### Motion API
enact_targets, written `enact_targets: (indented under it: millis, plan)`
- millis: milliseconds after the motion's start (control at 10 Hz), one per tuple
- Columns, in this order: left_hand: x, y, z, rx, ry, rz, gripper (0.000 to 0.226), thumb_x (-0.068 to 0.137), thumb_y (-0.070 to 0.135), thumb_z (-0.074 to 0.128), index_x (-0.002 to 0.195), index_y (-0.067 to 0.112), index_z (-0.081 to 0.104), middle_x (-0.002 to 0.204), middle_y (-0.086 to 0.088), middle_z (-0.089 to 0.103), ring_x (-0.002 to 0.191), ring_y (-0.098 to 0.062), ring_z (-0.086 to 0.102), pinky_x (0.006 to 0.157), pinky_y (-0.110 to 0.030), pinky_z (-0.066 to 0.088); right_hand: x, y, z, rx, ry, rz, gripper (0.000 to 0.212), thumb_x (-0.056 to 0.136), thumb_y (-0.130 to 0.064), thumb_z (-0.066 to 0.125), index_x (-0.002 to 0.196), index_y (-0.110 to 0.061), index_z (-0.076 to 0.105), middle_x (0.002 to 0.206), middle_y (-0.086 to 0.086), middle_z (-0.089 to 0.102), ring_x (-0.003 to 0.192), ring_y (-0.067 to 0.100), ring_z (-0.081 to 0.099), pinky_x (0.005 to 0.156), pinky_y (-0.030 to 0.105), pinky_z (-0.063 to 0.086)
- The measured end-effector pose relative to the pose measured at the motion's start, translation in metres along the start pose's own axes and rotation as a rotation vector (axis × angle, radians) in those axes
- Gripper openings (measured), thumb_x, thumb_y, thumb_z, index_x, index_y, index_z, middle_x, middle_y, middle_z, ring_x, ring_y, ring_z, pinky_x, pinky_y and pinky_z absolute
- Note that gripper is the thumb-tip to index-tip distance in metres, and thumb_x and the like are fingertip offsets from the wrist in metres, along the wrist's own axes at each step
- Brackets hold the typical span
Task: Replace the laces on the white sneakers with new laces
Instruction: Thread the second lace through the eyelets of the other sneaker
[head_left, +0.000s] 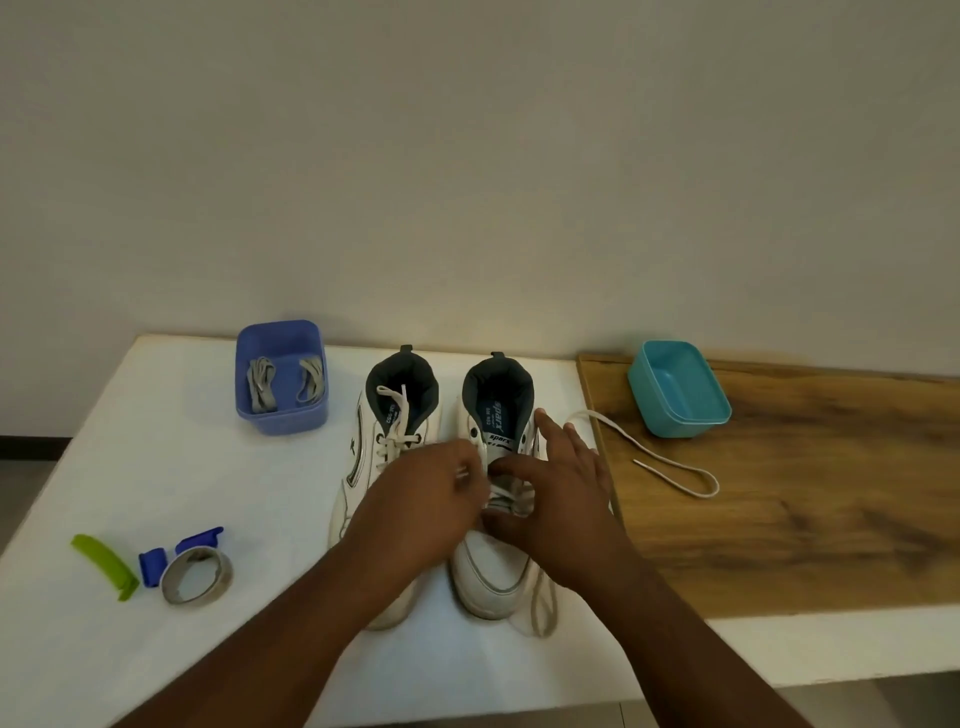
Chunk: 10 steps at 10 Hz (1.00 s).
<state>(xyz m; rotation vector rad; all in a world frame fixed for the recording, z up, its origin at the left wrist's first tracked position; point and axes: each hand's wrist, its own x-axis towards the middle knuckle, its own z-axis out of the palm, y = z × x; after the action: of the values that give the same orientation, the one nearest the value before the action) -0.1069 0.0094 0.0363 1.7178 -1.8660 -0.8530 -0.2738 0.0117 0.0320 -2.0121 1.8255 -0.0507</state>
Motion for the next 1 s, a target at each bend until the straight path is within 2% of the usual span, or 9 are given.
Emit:
enact_targets:
  millis: [100, 200, 300, 400, 500, 600, 800, 900, 1000]
  plan:
    - [0.001, 0.021, -0.034, -0.816, 0.586, -0.069, 0.023, 0.099, 0.009, 0.038, 0.079, 0.016, 0.050, 0.067, 0.006, 0.049, 0.061, -0.011, 0.046, 0.056, -0.028, 0.040, -0.001, 0.002, 0.000, 0.035, -0.008, -0.003, 0.062, 0.077, -0.073, 0.070, 0.134, -0.052, 0.056, 0.171, -0.009, -0.004, 0.157, 0.023, -0.009, 0.123, 0.050, -0.004]
    - [0.001, 0.025, -0.058, -1.473, 0.733, 0.052, 0.027, 0.100, 0.012, 0.035, 0.082, 0.018, 0.054, 0.082, -0.003, 0.056, 0.080, -0.018, 0.059, 0.075, -0.029, 0.054, -0.002, 0.002, 0.000, 0.060, -0.009, -0.005, 0.061, 0.078, -0.070, 0.072, 0.133, -0.050, 0.057, 0.171, -0.009, -0.006, 0.157, 0.023, -0.010, 0.123, 0.050, -0.007]
    - [0.001, 0.025, -0.050, -1.498, 0.345, -0.142, 0.028, 0.104, 0.026, 0.037, 0.078, 0.022, 0.046, 0.070, 0.003, 0.052, 0.052, -0.009, 0.047, 0.051, -0.027, 0.039, -0.001, 0.001, 0.000, 0.052, -0.013, 0.010, 0.062, 0.078, -0.069, 0.072, 0.135, -0.051, 0.056, 0.171, -0.009, -0.006, 0.157, 0.023, -0.010, 0.123, 0.050, -0.006]
    - [-0.002, 0.003, -0.018, -0.082, 0.081, 0.033, 0.014, 0.097, 0.045, 0.055, 0.099, 0.031, 0.054, 0.086, 0.010, 0.062, 0.068, -0.002, 0.059, 0.061, -0.028, 0.048, 0.000, 0.000, 0.001, 0.018, -0.005, 0.014, 0.064, 0.078, -0.071, 0.070, 0.137, -0.052, 0.054, 0.171, -0.008, -0.005, 0.157, 0.023, -0.009, 0.124, 0.051, -0.004]
    - [-0.004, -0.014, 0.005, 0.237, -0.075, -0.026, 0.036, 0.093, 0.047, 0.063, 0.125, 0.033, 0.056, 0.115, 0.006, 0.063, 0.100, -0.012, 0.061, 0.087, -0.030, 0.051, 0.001, -0.001, 0.000, 0.011, 0.002, 0.022, 0.064, 0.078, -0.073, 0.068, 0.137, -0.053, 0.053, 0.171, -0.007, -0.004, 0.157, 0.024, -0.007, 0.124, 0.051, -0.003]
    - [0.005, -0.021, 0.010, 0.213, -0.105, -0.096, 0.033, 0.098, 0.048, 0.053, 0.119, 0.026, 0.066, 0.117, 0.002, 0.067, 0.106, -0.016, 0.061, 0.094, -0.029, 0.042, 0.001, -0.002, -0.002, -0.006, -0.014, 0.037, 0.067, 0.077, -0.073, 0.070, 0.138, -0.053, 0.052, 0.171, -0.008, -0.005, 0.157, 0.024, -0.007, 0.124, 0.051, -0.003]
    - [-0.001, -0.007, -0.028, 0.176, 0.335, 0.075, 0.028, 0.104, 0.042, 0.031, 0.093, 0.026, 0.050, 0.072, 0.009, 0.052, 0.066, -0.008, 0.054, 0.062, -0.028, 0.043, 0.002, 0.001, -0.002, -0.006, -0.015, 0.038, 0.067, 0.075, -0.078, 0.067, 0.136, -0.055, 0.053, 0.171, -0.009, -0.004, 0.157, 0.024, -0.006, 0.124, 0.055, -0.003]
    - [-0.004, 0.000, -0.032, 0.066, 0.458, 0.096, 0.027, 0.103, 0.039, 0.034, 0.089, 0.024, 0.050, 0.068, 0.009, 0.051, 0.060, -0.008, 0.052, 0.054, -0.022, 0.036, 0.002, 0.001, -0.003, -0.013, -0.015, 0.045, 0.062, 0.078, -0.077, 0.066, 0.134, -0.053, 0.056, 0.171, -0.009, -0.003, 0.157, 0.025, -0.006, 0.125, 0.056, -0.003]
    - [-0.006, -0.001, -0.024, 0.078, 0.223, 0.001, 0.039, 0.097, 0.060, 0.039, 0.078, 0.028, 0.050, 0.062, 0.006, 0.053, 0.058, -0.010, 0.055, 0.057, -0.027, 0.042, 0.001, -0.001, -0.004, -0.015, 0.010, 0.049, 0.052, 0.085, -0.073, 0.060, 0.132, -0.050, 0.059, 0.171, -0.008, -0.001, 0.157, 0.025, -0.005, 0.125, 0.057, -0.003]
